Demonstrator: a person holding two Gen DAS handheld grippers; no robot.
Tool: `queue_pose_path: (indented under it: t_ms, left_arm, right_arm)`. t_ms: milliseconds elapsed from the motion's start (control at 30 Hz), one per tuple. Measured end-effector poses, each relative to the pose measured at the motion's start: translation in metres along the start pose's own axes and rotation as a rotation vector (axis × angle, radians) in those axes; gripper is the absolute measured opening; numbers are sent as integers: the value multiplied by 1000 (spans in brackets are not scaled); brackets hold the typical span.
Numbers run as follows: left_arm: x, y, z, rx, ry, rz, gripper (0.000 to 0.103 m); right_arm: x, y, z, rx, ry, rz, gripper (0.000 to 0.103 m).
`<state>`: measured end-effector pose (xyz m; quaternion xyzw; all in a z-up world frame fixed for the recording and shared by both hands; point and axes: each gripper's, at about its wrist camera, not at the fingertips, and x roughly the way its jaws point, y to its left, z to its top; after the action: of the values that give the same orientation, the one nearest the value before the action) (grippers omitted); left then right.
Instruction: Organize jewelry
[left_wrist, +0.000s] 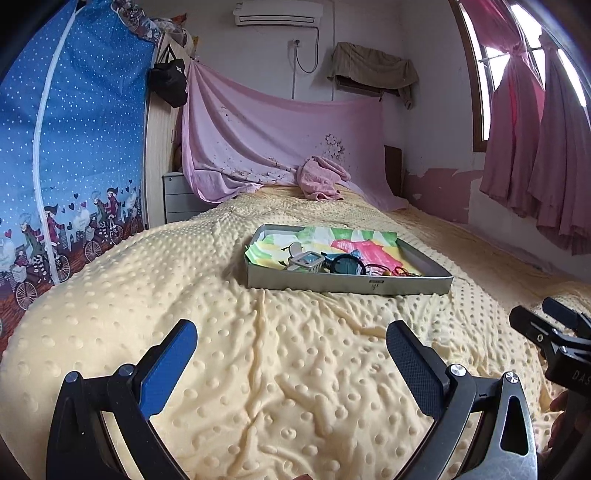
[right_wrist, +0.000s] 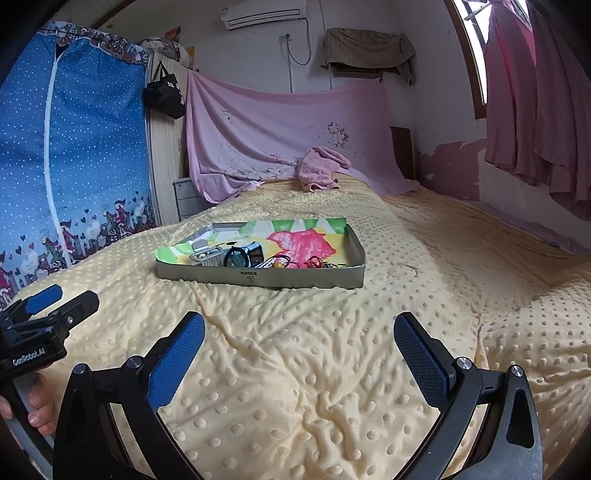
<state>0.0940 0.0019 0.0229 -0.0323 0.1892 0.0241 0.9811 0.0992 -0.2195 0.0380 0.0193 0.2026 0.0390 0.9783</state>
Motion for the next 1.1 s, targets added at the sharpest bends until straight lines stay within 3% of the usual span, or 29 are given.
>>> queue_pose_path:
  t_ms: [367,1100]
  left_arm:
    - [-4,1,-11,34,16,30,103]
    - [-5,1,-12,41,17,32,103]
  right_arm:
    - [-7,11,-5,-62,-19,-54,101]
    - [-3,7,-13,-41,-12,-59,101]
